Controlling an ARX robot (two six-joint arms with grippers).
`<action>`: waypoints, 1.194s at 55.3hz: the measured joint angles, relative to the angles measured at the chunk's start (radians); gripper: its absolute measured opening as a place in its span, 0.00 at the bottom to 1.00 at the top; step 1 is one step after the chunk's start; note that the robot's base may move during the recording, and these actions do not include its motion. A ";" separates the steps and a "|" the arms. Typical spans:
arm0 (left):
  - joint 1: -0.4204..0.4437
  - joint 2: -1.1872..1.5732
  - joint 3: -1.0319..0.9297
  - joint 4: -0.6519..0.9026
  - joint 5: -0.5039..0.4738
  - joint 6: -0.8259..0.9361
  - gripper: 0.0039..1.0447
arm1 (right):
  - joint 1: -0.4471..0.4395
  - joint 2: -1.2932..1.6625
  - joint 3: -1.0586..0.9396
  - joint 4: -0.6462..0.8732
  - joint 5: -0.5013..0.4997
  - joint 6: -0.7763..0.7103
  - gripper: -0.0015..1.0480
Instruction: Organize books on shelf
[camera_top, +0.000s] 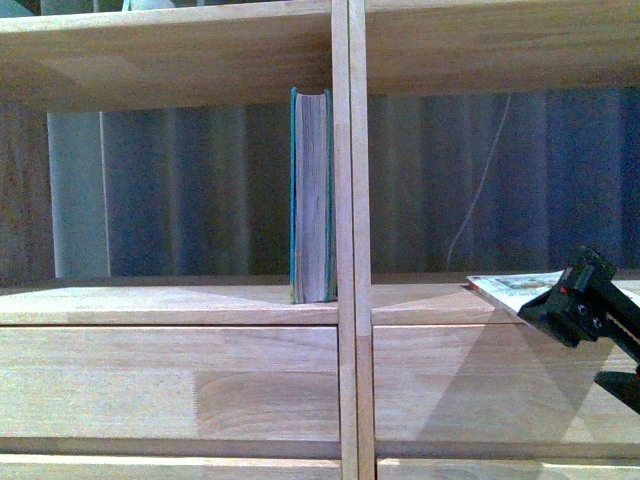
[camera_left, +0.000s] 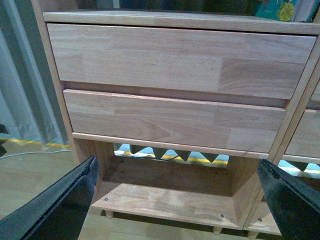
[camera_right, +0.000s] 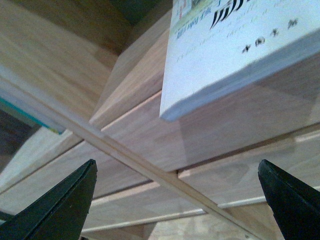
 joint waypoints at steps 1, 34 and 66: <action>0.000 0.000 0.000 0.000 0.000 0.000 0.94 | -0.004 0.013 0.014 0.003 0.003 0.017 0.93; 0.000 0.000 0.000 0.000 0.000 0.000 0.94 | -0.111 0.219 0.227 0.018 0.058 0.418 0.93; 0.000 0.000 0.000 0.000 0.000 0.000 0.94 | -0.099 0.245 0.270 0.014 0.086 0.494 0.19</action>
